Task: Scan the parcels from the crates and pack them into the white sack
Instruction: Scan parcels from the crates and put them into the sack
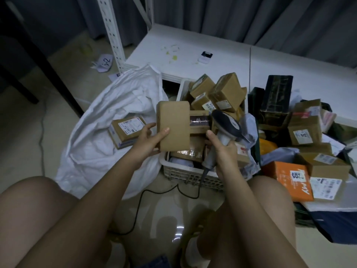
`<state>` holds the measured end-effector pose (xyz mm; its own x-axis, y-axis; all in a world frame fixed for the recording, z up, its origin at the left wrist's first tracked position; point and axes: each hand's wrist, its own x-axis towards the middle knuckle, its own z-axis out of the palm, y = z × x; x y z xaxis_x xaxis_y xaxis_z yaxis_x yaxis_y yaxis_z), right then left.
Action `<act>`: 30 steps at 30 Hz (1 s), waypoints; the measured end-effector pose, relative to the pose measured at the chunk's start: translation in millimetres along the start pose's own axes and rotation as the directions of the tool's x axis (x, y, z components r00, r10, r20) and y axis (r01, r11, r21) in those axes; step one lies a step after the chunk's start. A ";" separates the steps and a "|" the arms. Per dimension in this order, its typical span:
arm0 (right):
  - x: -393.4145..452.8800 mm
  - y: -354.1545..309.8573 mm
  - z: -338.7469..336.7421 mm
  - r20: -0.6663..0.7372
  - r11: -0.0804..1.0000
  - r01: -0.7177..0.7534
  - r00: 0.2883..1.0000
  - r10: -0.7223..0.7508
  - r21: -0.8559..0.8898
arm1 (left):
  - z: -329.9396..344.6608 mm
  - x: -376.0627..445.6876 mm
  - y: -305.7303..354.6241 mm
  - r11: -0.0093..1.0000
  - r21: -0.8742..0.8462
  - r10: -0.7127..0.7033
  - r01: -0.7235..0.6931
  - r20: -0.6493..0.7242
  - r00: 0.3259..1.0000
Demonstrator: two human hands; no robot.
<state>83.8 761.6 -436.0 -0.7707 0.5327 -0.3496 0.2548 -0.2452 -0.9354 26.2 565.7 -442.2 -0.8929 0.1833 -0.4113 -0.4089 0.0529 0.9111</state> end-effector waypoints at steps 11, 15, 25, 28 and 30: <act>-33.9 -9.4 54.6 0.219 0.998 0.062 0.974 -0.056 -0.023 | -46.3 -46.8 6.5 0.954 -0.284 -0.051 0.099 0.173 0.984; -45.5 -5.9 63.2 0.174 0.994 0.104 0.980 -0.098 -0.023 | -61.8 -55.0 6.6 0.980 -0.181 0.071 -0.088 -0.097 0.993; -66.0 -1.8 82.8 0.212 0.948 0.288 0.943 -0.256 -0.134 | -73.5 -76.0 11.1 0.993 -0.107 0.036 -0.041 -0.047 0.998; -70.1 -2.5 83.0 0.257 0.930 0.328 0.925 -0.281 -0.164 | -75.7 -77.4 11.2 0.993 -0.118 0.007 -0.013 -0.046 0.999; -73.7 -6.7 84.5 0.295 0.938 0.320 0.916 -0.271 -0.135 | -77.3 -76.3 10.2 0.993 -0.120 0.005 -0.013 -0.061 0.998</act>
<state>89.5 655.6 -399.5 -0.9475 0.3156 -0.0516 0.0709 0.0500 -0.9962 75.6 476.3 -403.6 -0.9049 0.1234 -0.4073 -0.4172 -0.0679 0.9063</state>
